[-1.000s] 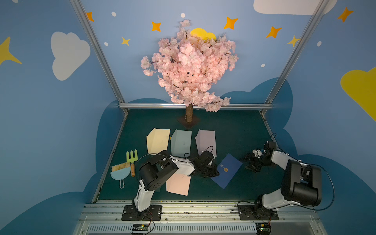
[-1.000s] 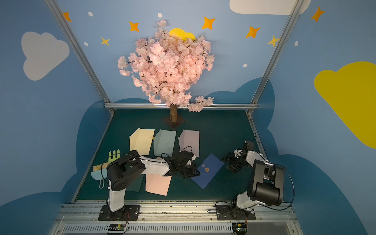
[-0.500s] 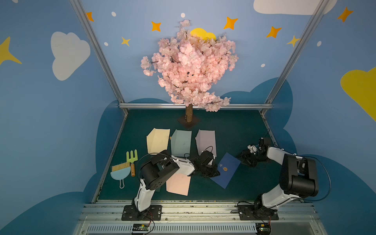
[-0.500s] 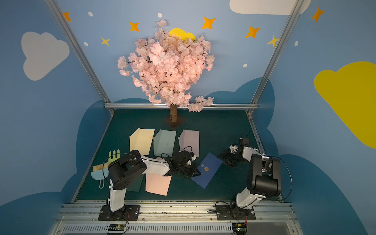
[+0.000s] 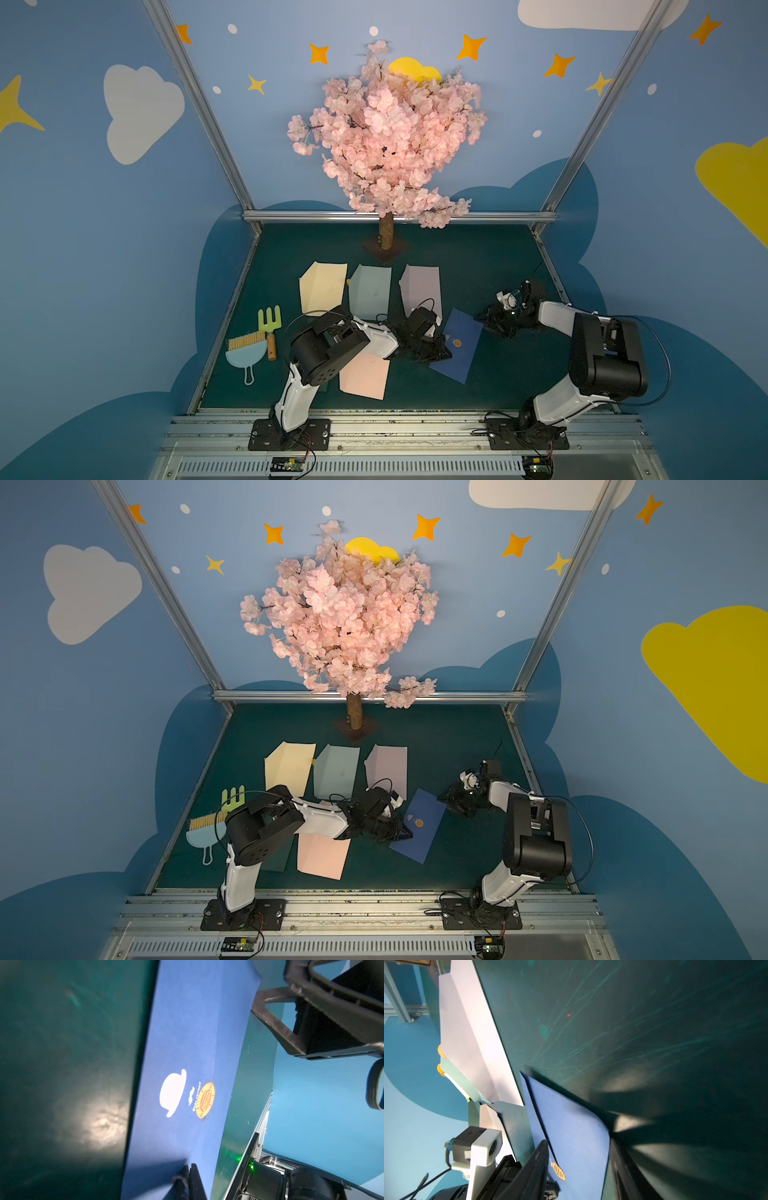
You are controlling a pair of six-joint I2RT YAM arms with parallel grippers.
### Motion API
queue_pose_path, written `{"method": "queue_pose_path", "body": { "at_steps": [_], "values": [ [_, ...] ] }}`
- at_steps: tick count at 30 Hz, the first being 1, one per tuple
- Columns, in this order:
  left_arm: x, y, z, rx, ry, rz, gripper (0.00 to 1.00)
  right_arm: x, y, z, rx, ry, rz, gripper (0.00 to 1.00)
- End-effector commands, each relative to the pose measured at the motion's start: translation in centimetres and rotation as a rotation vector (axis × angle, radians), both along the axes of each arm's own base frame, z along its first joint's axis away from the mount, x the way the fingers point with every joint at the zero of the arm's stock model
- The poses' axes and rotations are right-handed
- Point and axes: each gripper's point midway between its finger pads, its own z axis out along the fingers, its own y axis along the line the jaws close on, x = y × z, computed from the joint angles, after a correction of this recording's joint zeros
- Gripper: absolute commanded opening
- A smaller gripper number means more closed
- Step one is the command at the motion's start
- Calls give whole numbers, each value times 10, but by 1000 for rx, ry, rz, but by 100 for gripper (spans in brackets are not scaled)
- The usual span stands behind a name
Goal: Open the envelope
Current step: Adjust the envelope at the center of the board.
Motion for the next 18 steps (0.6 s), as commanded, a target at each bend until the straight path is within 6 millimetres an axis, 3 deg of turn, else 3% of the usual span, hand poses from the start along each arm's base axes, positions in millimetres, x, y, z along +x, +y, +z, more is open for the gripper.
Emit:
{"method": "queue_pose_path", "body": {
  "at_steps": [1, 9, 13, 18],
  "values": [
    [-17, 31, -57, 187, 99, 20, 4, -3, 13, 0, 48, -12, 43, 44],
    [-18, 30, -60, 183, 109, 15, 4, -6, 35, 2, 104, -23, 113, 38],
    [-18, 31, -62, 184, 114, 16, 4, -3, 16, 5, -18, -36, 69, 46],
    [-19, 30, -64, 181, 121, 13, 4, 11, -10, 17, -56, -49, 2, 46]
  ]
}}
